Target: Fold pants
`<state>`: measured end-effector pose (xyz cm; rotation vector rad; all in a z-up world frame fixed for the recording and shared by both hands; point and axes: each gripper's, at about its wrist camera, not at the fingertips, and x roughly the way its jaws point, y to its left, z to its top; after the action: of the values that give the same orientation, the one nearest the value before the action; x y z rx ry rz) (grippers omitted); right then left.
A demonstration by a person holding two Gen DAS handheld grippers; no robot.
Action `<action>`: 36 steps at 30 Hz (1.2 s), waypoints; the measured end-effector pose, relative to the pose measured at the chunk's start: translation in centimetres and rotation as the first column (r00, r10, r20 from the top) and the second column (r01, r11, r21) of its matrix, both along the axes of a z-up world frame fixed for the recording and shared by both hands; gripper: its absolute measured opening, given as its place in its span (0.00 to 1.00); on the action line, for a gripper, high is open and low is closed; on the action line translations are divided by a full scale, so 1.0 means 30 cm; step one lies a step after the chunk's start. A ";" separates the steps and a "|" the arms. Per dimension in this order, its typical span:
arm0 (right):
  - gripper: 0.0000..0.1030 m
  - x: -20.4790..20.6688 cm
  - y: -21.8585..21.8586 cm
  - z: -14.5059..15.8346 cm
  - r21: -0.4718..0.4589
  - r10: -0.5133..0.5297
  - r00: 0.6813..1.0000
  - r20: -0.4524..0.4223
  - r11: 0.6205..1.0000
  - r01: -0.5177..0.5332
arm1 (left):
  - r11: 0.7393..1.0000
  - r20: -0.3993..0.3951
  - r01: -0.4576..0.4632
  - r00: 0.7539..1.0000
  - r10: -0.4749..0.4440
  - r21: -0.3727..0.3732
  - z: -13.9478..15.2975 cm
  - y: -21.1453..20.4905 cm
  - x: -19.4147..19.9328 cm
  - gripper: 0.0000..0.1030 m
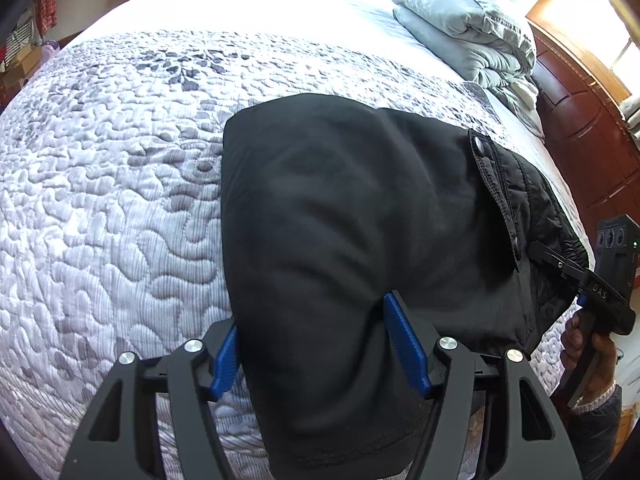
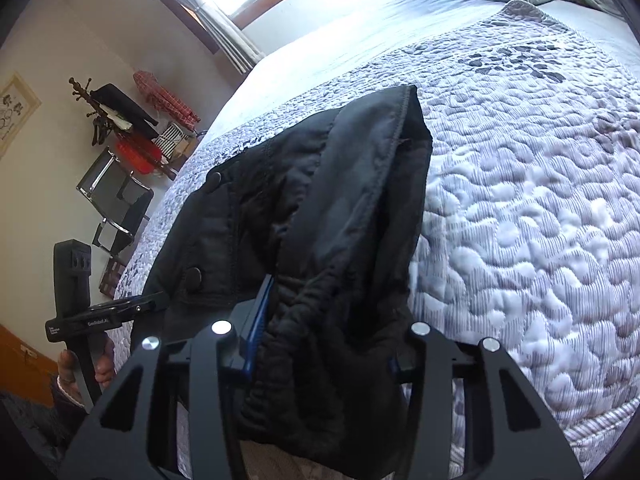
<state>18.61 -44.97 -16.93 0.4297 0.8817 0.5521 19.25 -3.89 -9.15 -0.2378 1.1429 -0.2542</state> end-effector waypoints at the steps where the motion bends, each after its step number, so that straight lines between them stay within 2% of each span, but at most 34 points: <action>1: 0.43 0.012 0.007 0.005 0.000 0.001 1.000 0.003 1.000 -0.001 | 1.000 0.001 -0.003 1.000 0.003 -0.001 0.001 0.007 0.013 0.65; 11: 0.40 0.155 0.077 0.064 0.022 0.028 0.999 0.035 0.999 -0.028 | 0.998 0.021 -0.050 0.998 0.051 -0.038 0.039 0.084 0.153 0.63; 15: 0.40 0.257 0.127 0.088 0.015 0.035 0.999 0.041 0.999 -0.035 | 0.997 0.039 -0.070 0.997 0.072 -0.045 0.058 0.111 0.245 0.63; 22: 0.40 0.447 0.165 0.050 0.039 0.025 1.000 0.000 0.999 -0.025 | 0.996 0.070 -0.081 0.994 0.084 -0.039 0.049 0.159 0.416 0.63; 27: 0.41 0.550 0.177 0.013 0.063 0.014 0.999 -0.033 0.998 -0.012 | 0.996 0.094 -0.092 0.991 0.092 -0.007 0.037 0.167 0.505 0.63; 30: 0.45 0.576 0.189 0.004 0.048 0.020 0.999 -0.034 0.999 -0.018 | 0.996 0.094 -0.086 0.992 0.085 0.008 0.020 0.164 0.511 0.68; 33: 0.55 0.574 0.188 -0.011 0.047 0.017 0.999 -0.038 0.999 -0.016 | 0.997 0.098 -0.078 0.992 0.075 0.028 -0.015 0.161 0.495 0.80; 35: 0.72 0.570 0.192 -0.023 0.039 0.011 0.999 -0.045 0.999 -0.009 | 0.996 0.092 -0.090 0.992 0.088 0.025 -0.043 0.170 0.490 0.89; 36: 0.75 0.563 0.195 -0.030 0.031 0.010 0.999 -0.051 0.999 -0.009 | 0.995 0.099 -0.100 0.990 0.098 0.013 -0.055 0.180 0.482 0.91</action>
<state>35.50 -39.13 -17.83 0.4698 0.9254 0.5663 33.72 1.53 -10.79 -0.2628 1.0324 -0.1657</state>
